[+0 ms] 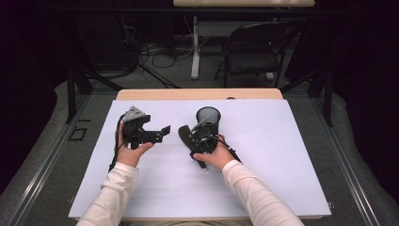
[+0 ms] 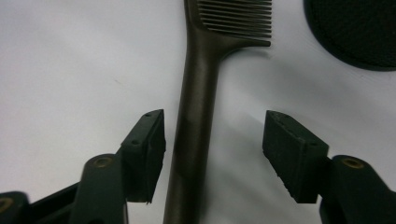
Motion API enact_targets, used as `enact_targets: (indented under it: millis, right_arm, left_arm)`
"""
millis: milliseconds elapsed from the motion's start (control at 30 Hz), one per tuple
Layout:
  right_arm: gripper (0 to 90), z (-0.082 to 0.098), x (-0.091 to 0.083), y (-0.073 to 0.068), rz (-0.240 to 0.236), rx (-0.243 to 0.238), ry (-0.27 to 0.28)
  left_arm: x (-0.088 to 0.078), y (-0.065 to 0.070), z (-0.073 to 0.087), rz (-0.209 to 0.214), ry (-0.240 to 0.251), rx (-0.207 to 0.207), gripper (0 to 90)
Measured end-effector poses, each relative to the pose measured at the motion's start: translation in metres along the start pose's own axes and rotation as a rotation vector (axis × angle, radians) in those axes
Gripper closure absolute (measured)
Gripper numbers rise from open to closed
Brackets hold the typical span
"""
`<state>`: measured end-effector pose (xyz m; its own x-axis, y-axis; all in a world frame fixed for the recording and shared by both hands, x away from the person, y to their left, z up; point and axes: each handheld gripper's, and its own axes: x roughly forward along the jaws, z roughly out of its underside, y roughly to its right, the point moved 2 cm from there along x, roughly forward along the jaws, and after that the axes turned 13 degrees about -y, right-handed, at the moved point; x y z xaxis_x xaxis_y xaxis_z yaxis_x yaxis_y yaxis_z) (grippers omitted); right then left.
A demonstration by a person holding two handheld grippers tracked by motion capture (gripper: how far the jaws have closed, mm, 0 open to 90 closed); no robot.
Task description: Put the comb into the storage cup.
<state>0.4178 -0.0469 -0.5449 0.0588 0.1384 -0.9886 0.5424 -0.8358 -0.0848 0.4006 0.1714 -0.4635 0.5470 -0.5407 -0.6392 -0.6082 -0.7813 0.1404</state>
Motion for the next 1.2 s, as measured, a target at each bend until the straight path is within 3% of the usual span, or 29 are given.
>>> enact_targets:
  millis: [167,333,633,900,1000,1167,1200]
  right_arm:
    - [51.8,-0.0003,0.0006,-0.0012,-0.022,0.017,0.011]
    - [57.5,-0.0006,-0.0012,-0.0021,-0.035,0.015,-0.011]
    - [62.4,-0.0020,0.0014,-0.0027,-0.046,0.018,-0.013]
    - [65.3,-0.0034,0.0005,-0.0048,-0.047,0.069,-0.047]
    - [66.2,-0.0039,0.0021,-0.0041,-0.050,0.075,-0.023]
    - [67.1,-0.0042,0.0015,-0.0043,-0.055,0.083,-0.041]
    - [67.1,-0.0045,0.0039,-0.0046,-0.065,0.088,-0.012]
  left_arm:
    - [0.0003,-0.0003,0.0001,-0.003,-0.004,-0.001,5.0]
    - [0.0002,-0.0004,0.0002,-0.005,-0.004,-0.003,5.0]
    - [0.0004,-0.0016,0.0005,-0.006,-0.004,-0.010,5.0]
    - [0.0011,-0.0019,0.0007,-0.008,-0.006,-0.011,5.1]
    - [0.0011,-0.0022,0.0009,-0.008,-0.008,-0.012,5.1]
    - [0.0001,-0.0033,0.0008,-0.005,-0.003,-0.015,5.1]
    - [0.0000,-0.0034,0.0008,-0.006,-0.002,-0.016,5.1]
